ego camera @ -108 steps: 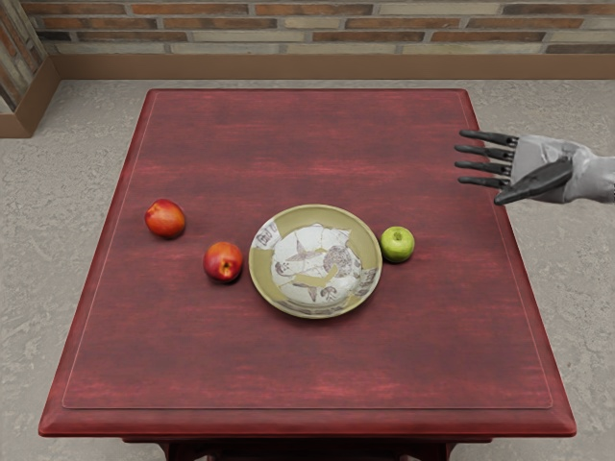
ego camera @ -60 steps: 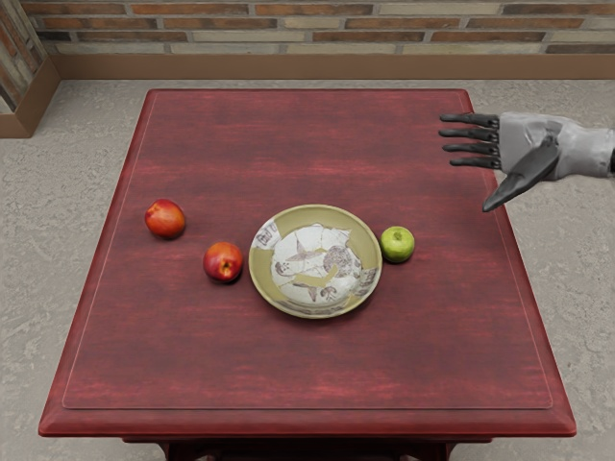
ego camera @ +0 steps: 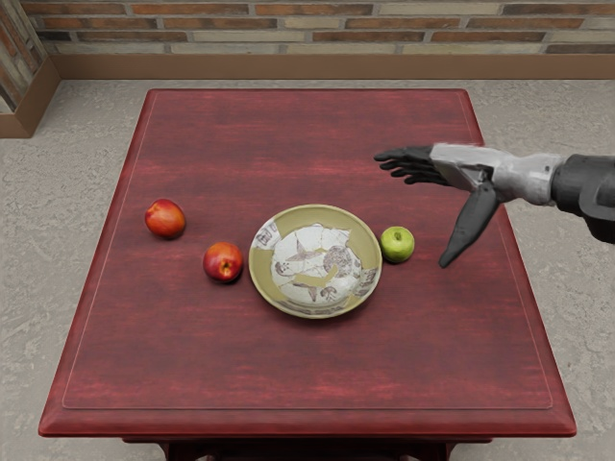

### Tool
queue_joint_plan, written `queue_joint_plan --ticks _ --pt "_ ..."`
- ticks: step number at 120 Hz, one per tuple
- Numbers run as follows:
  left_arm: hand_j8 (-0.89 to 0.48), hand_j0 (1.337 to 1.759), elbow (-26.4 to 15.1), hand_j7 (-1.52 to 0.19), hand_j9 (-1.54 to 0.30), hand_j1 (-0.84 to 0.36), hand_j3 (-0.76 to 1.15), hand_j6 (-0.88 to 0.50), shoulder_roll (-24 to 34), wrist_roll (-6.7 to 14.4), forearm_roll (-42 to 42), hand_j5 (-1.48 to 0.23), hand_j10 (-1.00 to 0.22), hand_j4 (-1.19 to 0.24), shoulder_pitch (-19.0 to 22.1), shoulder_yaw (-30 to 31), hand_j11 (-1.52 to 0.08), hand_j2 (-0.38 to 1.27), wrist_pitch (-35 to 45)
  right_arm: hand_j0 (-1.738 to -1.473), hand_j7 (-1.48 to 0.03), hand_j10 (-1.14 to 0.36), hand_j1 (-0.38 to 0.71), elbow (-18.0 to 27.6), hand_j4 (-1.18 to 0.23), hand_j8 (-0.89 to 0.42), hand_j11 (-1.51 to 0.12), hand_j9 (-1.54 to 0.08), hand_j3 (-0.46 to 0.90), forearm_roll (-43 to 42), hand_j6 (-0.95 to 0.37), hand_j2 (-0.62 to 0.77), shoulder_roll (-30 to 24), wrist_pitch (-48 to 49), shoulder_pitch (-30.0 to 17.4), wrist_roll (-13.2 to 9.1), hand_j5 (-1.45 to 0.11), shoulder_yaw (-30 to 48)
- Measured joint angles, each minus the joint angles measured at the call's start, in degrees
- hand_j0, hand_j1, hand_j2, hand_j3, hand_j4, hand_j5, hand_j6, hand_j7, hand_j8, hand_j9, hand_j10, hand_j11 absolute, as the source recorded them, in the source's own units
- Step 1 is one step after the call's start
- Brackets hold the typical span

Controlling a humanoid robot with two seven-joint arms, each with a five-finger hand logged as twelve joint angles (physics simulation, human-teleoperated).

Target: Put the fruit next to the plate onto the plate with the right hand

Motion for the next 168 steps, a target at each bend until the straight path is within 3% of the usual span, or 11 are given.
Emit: queue_joint_plan --ticks 31,63,102,168 --pt "-0.24 1.658 0.0 -0.32 -0.32 0.06 0.00 -0.24 0.0 0.0 0.0 -0.32 -0.24 -0.24 0.0 0.0 -0.32 0.05 0.0 -1.658 -0.22 -0.17 -0.15 4.8 -0.17 -0.17 -0.22 -0.22 0.00 -7.2 -0.17 -0.03 0.2 -12.4 -7.0 2.6 -0.22 0.0" --pt "-0.24 1.658 0.0 -0.32 -0.32 0.06 0.00 -0.24 0.0 0.0 0.0 -0.32 -0.24 -0.24 0.0 0.0 -0.32 0.05 0.0 -1.658 -0.34 -0.26 -0.04 5.2 -0.26 -0.26 -0.34 -0.34 0.00 -11.8 -0.26 -0.05 1.7 -20.9 -11.7 3.8 -0.34 -0.5" --pt "-0.24 1.658 0.0 -0.32 -0.32 0.06 0.00 -0.24 0.0 0.0 0.0 -0.32 -0.24 -0.24 0.0 0.0 -0.32 0.05 0.0 -1.658 -0.39 -0.30 0.01 -2.7 -0.30 -0.30 -0.39 -0.39 0.00 -16.9 -0.30 -0.06 9.9 -23.7 -13.3 3.7 -0.39 -2.4" --pt "-0.24 1.658 0.0 -0.32 -0.32 0.06 0.00 -0.24 0.0 0.0 0.0 -0.32 -0.24 -0.24 0.0 0.0 -0.32 0.05 0.0 -1.658 -0.46 -0.36 0.08 -9.2 -0.36 -0.36 -0.46 -0.46 0.00 -19.9 -0.36 -0.07 16.1 -28.6 -13.2 4.6 -0.46 -5.1"
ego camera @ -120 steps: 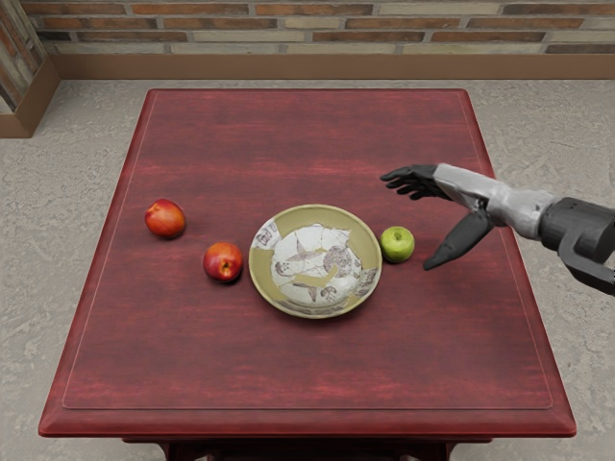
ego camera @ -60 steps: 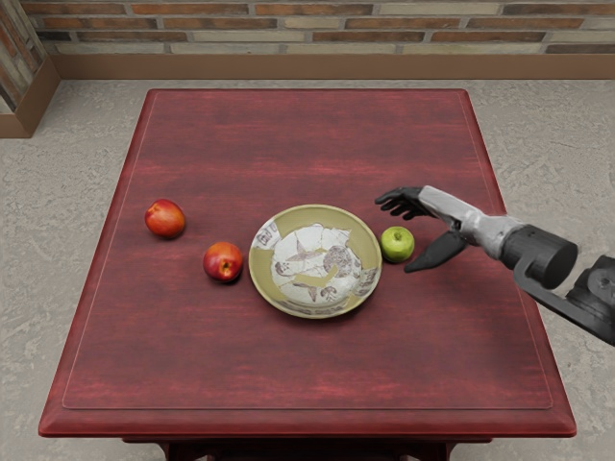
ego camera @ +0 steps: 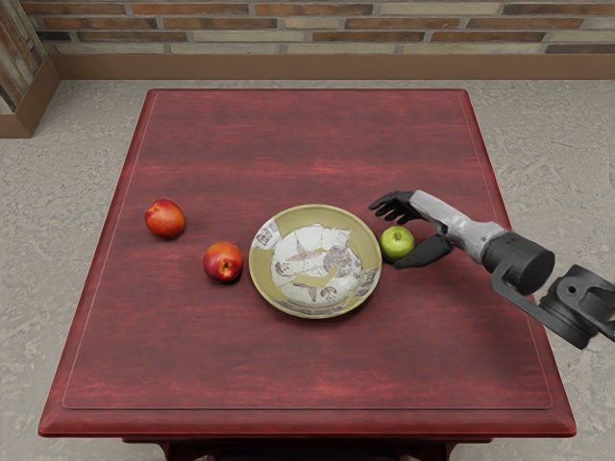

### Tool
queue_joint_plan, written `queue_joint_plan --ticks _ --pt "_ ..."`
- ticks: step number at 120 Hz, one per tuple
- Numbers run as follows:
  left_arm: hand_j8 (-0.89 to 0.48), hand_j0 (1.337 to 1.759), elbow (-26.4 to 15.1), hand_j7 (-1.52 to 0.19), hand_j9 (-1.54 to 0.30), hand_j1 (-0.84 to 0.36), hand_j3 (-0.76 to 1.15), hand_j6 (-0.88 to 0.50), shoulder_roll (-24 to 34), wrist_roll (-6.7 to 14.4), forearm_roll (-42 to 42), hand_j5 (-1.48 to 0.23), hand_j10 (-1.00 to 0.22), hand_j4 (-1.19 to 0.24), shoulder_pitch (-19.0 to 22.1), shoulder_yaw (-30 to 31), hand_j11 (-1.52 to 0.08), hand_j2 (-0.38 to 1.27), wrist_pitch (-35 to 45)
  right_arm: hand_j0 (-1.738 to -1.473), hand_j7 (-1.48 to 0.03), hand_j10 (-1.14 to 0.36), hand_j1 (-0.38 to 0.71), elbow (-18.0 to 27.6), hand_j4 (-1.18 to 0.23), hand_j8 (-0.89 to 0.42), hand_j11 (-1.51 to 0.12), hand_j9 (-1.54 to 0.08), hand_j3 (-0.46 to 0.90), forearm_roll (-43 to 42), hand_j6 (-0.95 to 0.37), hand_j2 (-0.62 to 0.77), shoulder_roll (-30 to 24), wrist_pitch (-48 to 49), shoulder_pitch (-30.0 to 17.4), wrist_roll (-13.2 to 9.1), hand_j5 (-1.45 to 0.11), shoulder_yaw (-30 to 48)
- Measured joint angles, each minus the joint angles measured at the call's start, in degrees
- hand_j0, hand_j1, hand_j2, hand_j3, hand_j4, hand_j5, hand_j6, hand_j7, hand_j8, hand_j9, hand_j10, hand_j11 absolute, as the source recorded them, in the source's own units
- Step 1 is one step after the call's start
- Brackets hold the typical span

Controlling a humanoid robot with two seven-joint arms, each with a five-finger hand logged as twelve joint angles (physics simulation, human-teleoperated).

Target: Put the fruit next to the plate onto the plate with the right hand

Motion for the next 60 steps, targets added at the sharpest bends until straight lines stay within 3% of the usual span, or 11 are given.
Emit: queue_joint_plan --ticks 60 --pt "-0.24 1.658 0.0 -0.32 -0.32 0.06 0.00 -0.24 0.0 0.0 0.0 -0.32 -0.24 -0.24 0.0 0.0 -0.32 0.05 0.0 -1.658 -0.62 -0.46 0.21 -1.9 -0.48 -0.46 -0.62 -0.62 0.00 -0.3 -0.48 -0.07 0.9 -0.1 -0.2 2.8 -0.62 -1.3"
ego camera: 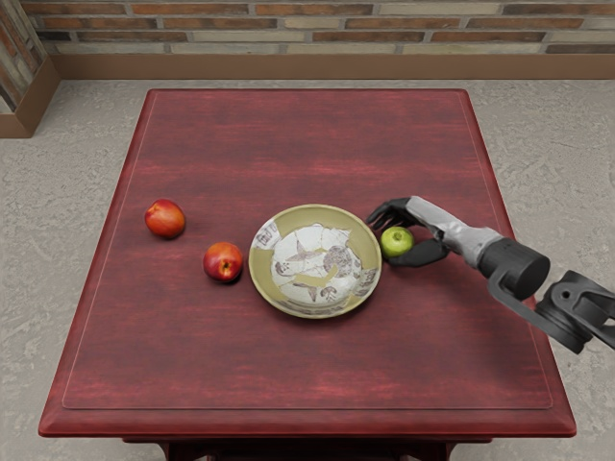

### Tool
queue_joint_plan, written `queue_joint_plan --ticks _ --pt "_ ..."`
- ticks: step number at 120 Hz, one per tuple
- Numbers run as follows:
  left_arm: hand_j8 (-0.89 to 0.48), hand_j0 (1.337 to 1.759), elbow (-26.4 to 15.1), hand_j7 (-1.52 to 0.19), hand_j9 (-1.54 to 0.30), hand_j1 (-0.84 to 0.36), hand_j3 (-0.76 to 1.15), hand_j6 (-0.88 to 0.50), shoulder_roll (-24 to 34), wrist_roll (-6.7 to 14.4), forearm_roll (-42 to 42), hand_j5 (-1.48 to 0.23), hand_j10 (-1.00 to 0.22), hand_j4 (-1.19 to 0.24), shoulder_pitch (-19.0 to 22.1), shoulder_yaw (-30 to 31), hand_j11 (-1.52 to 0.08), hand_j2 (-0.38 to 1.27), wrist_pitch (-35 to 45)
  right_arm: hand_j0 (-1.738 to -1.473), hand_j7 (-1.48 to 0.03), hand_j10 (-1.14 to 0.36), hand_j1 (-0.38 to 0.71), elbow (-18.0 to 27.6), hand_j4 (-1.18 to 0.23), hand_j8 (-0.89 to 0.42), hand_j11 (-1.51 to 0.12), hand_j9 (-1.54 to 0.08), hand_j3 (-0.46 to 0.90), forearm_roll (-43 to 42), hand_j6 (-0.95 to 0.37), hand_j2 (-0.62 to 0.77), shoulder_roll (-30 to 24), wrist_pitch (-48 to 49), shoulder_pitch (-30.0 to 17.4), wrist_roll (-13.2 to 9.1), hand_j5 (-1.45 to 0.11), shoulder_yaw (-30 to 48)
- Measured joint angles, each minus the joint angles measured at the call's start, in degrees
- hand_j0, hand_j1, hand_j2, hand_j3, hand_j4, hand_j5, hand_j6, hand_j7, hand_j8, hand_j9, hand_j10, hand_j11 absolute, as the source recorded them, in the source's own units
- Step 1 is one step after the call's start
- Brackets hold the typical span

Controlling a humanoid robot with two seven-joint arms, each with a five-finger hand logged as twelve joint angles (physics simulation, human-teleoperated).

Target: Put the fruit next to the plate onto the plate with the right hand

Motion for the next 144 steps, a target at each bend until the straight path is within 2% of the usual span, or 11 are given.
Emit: queue_joint_plan --ticks 19,34,40,57,79,104,144 --pt "-0.24 1.658 0.0 -0.32 -0.32 0.06 0.00 -0.24 0.0 0.0 0.0 -0.32 -0.24 -0.24 0.0 0.0 -0.32 0.05 0.0 -1.655 -0.70 -0.40 0.28 -0.6 -0.56 -0.39 -0.72 -0.71 0.00 -0.1 -0.54 0.01 -0.2 0.0 0.0 1.9 -0.71 -0.8" --pt "-0.24 1.658 0.0 -0.32 -0.32 0.06 0.00 -0.24 0.0 0.0 0.0 -0.32 -0.24 -0.24 0.0 0.0 -0.32 0.05 0.0 -1.647 -0.64 -0.37 0.32 -1.2 -0.59 -0.36 -0.79 -0.78 0.00 0.4 -0.57 0.08 -0.3 0.3 0.0 3.3 -0.79 -1.0" --pt "-0.24 1.658 0.0 -0.32 -0.32 0.06 0.00 -0.24 0.0 0.0 0.0 -0.32 -0.24 -0.24 0.0 0.0 -0.32 0.05 0.0 -1.646 -0.53 -0.37 0.31 -1.4 -0.59 -0.35 -0.81 -0.81 0.00 0.6 -0.63 0.11 -0.5 0.5 0.0 3.7 -0.81 -1.0" --pt "-0.24 1.658 0.0 -0.32 -0.32 0.06 0.00 -0.24 0.0 0.0 0.0 -0.32 -0.24 -0.24 0.0 0.0 -0.32 0.05 0.0 -1.651 -0.68 -0.41 0.29 -1.2 -0.61 -0.41 -0.83 -0.83 0.00 2.4 -0.64 0.17 -2.4 0.8 0.3 4.9 -0.83 -0.7" --pt "-0.24 1.658 0.0 -0.32 -0.32 0.06 0.00 -0.24 0.0 0.0 0.0 -0.32 -0.24 -0.24 0.0 0.0 -0.32 0.05 0.0 -1.654 -0.78 -0.43 0.27 0.5 -0.63 -0.43 -0.83 -0.85 0.00 6.0 -0.64 0.19 -5.2 2.6 0.9 5.6 -0.84 -0.1" --pt "-0.24 1.658 0.0 -0.32 -0.32 0.06 0.00 -0.24 0.0 0.0 0.0 -0.32 -0.24 -0.24 0.0 0.0 -0.32 0.05 0.0 -1.656 -0.81 -0.45 0.26 3.6 -0.63 -0.44 -0.83 -0.85 0.00 13.2 -0.64 0.20 -9.4 10.5 1.5 6.1 -0.85 3.7" --pt "-0.24 1.658 0.0 -0.32 -0.32 0.06 0.00 -0.24 0.0 0.0 0.0 -0.32 -0.24 -0.24 0.0 0.0 -0.32 0.05 0.0 -1.657 -0.83 -0.47 0.26 4.1 -0.64 -0.47 -0.82 -0.84 0.00 25.9 -0.64 0.26 -11.6 26.7 1.6 6.2 -0.85 10.5"
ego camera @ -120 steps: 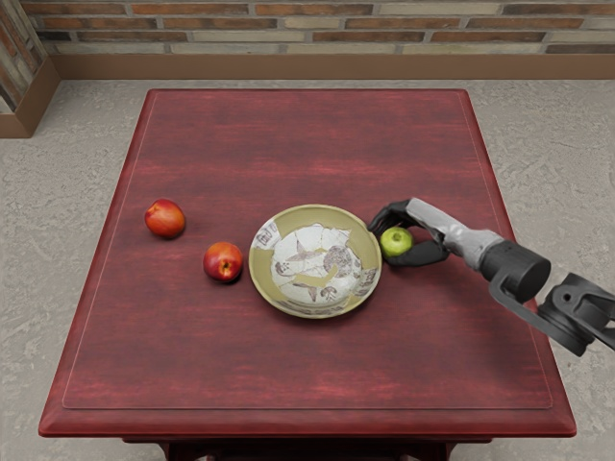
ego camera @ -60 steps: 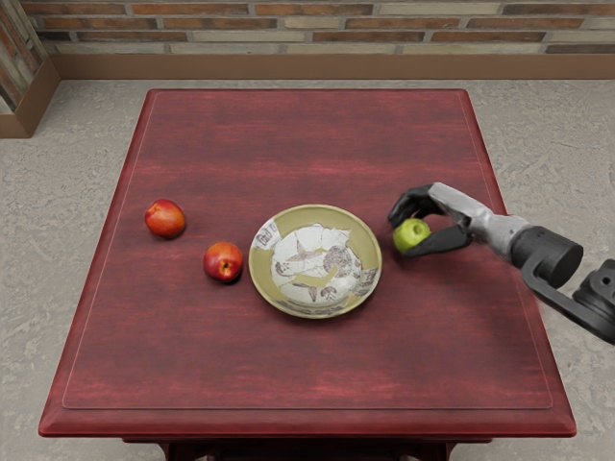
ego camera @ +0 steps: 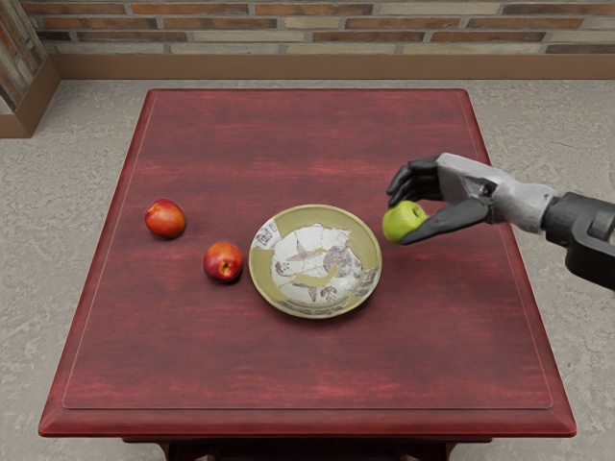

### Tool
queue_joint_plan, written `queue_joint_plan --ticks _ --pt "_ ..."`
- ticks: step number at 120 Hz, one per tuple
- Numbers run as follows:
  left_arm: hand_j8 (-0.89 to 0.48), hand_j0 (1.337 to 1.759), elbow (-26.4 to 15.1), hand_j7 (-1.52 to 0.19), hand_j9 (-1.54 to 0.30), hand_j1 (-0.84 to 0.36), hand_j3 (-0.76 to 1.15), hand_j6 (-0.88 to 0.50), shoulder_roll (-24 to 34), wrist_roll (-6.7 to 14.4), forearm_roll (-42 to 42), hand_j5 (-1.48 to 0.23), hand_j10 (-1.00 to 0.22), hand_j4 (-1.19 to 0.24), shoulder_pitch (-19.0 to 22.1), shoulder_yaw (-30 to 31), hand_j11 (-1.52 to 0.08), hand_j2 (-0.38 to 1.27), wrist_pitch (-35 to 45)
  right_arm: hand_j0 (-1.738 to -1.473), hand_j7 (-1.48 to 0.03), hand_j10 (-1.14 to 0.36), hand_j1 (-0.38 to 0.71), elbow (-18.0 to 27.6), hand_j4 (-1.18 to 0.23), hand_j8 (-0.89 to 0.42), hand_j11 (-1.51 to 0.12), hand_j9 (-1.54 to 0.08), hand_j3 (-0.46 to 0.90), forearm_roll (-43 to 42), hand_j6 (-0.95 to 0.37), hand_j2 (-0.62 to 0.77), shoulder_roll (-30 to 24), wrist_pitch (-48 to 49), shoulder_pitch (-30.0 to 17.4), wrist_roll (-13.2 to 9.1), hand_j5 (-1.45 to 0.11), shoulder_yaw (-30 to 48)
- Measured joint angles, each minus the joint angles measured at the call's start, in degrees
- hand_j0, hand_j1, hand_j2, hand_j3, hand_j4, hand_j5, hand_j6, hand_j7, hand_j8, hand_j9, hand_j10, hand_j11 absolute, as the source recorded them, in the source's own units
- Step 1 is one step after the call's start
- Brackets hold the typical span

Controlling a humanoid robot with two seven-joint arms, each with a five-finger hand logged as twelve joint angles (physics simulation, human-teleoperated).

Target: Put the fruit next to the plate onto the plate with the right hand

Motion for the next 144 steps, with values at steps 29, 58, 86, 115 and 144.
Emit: queue_joint_plan --ticks 29,58,86,115,144 --pt "-0.24 1.658 0.0 -0.32 -0.32 0.06 0.00 -0.24 0.0 0.0 0.0 -0.32 -0.24 -0.24 0.0 0.0 -0.32 0.05 0.0 -1.658 -0.84 -0.48 0.26 -0.5 -0.64 -0.48 -0.82 -0.84 0.00 2.4 -0.65 0.28 5.5 3.1 0.0 -0.5 -0.85 0.7" --pt "-0.24 1.658 0.0 -0.32 -0.32 0.06 0.00 -0.24 0.0 0.0 0.0 -0.32 -0.24 -0.24 0.0 0.0 -0.32 0.05 0.0 -1.658 -0.85 -0.49 0.26 -3.2 -0.65 -0.48 -0.82 -0.84 0.00 -3.3 -0.65 0.29 12.7 2.8 0.1 -1.0 -0.85 0.4" --pt "-0.24 1.658 0.0 -0.32 -0.32 0.06 0.00 -0.24 0.0 0.0 0.0 -0.32 -0.24 -0.24 0.0 0.0 -0.32 0.05 0.0 -1.657 -0.86 -0.47 0.28 -6.4 -0.66 -0.47 -0.85 -0.87 0.00 -9.6 -0.66 0.30 17.2 2.1 0.1 -1.1 -0.87 -0.1" --pt "-0.24 1.658 0.0 -0.32 -0.32 0.06 0.00 -0.24 0.0 0.0 0.0 -0.32 -0.24 -0.24 0.0 0.0 -0.32 0.05 0.0 -1.657 -0.86 -0.46 0.28 -7.9 -0.66 -0.46 -0.85 -0.87 0.00 -12.7 -0.66 0.30 18.9 1.7 0.1 -2.2 -0.87 -1.1" --pt "-0.24 1.658 0.0 -0.32 -0.32 0.06 0.00 -0.24 0.0 0.0 0.0 -0.32 -0.24 -0.24 0.0 0.0 -0.32 0.05 0.0 -1.658 -0.71 -0.46 0.23 -8.0 -0.55 -0.46 -0.71 -0.72 0.00 -12.8 -0.55 0.09 19.1 1.6 0.4 -2.3 -0.71 -1.2"
